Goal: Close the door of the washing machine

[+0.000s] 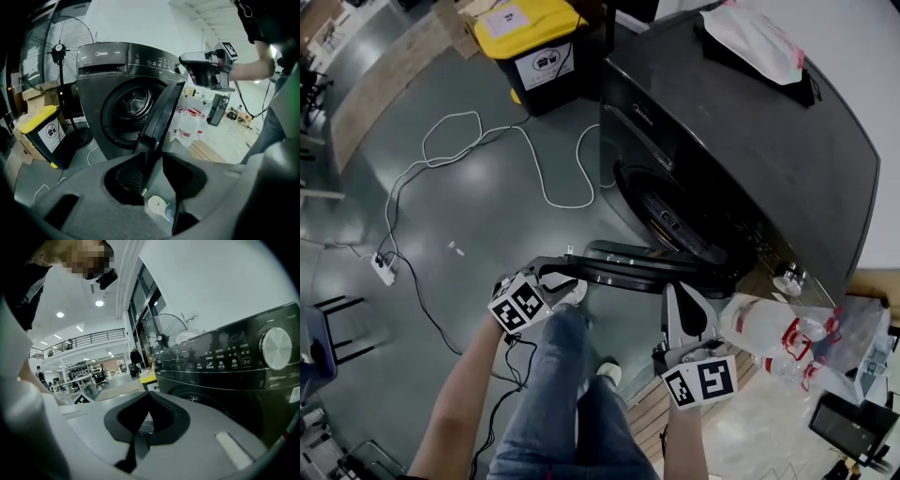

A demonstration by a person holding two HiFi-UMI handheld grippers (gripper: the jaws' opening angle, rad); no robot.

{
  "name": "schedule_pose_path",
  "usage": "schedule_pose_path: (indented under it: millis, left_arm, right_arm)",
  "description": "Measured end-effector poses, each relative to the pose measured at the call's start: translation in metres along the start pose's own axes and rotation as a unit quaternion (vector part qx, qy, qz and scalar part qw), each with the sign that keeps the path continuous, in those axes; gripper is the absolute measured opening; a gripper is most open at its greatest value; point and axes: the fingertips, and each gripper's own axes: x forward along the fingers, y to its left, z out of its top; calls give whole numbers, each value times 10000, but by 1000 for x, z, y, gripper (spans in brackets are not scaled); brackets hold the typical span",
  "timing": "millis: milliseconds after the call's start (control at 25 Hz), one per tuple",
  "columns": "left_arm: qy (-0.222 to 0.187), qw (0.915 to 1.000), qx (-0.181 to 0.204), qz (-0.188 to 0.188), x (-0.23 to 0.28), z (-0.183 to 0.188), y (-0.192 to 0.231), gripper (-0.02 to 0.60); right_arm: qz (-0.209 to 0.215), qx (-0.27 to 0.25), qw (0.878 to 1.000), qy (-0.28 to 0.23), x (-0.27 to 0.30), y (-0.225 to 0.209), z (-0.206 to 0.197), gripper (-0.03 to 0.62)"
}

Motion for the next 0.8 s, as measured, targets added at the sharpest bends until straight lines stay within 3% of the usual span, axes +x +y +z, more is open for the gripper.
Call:
schedule_pose_path:
  millis: [400, 800]
  left_arm:
    - [-71, 9961, 610, -628, 29, 42, 85, 127]
    - [-96, 9906, 1015, -913, 57, 74, 124, 130]
  right_arm:
    - [-463, 122, 9989, 0, 78, -18, 9, 11]
    - [-1014, 236, 9940, -339, 84, -39, 27, 11]
